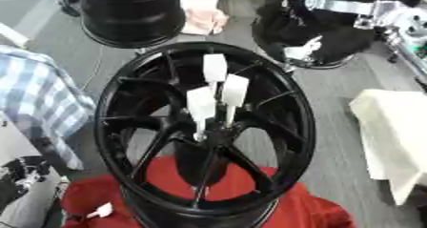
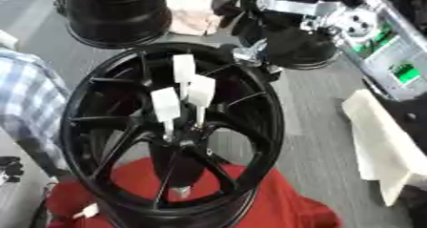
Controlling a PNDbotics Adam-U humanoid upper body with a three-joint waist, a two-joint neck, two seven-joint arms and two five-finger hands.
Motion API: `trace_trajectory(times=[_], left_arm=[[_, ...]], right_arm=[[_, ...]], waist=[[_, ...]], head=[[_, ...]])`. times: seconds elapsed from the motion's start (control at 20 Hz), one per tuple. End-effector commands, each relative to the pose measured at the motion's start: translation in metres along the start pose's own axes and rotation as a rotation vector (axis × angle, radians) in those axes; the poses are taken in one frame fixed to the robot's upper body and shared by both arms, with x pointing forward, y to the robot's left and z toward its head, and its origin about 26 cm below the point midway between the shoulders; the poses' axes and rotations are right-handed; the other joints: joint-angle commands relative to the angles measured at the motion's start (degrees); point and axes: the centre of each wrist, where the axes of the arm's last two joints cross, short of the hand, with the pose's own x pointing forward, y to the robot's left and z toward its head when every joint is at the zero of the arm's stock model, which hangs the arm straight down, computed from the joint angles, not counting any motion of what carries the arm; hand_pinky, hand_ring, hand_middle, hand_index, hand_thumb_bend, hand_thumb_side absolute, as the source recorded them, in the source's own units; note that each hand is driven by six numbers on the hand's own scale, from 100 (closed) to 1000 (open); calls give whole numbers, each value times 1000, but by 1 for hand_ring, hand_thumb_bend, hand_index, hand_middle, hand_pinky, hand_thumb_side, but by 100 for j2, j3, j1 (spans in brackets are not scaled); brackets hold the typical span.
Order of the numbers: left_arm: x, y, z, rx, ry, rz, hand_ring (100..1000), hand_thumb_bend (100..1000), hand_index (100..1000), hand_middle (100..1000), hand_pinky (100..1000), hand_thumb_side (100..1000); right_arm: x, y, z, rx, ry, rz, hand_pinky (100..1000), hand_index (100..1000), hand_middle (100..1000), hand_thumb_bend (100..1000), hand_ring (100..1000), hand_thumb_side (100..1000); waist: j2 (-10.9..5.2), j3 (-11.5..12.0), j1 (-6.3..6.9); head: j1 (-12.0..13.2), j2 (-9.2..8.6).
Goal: Pull the pin out of the wheel hub.
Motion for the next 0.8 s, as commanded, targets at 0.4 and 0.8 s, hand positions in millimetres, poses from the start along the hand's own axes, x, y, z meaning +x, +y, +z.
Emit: trace_trajectory(times=[0.4, 0.8], left_arm=[[12, 14, -3, -2, -23, -44, 675, 460, 738, 624, 686, 510], [13, 13, -4, -6, -24, -45, 676, 461, 738, 624, 686, 510]], right_arm=[[-17, 5, -33, 64, 49, 18, 822, 972, 876, 298, 863, 491], [-28, 12, -42, 93, 78, 25, 805, 961, 861, 325, 848, 512]], waist=[[-99, 25, 29], [-102, 43, 30]], head=[[-8, 6], [-6, 16]])
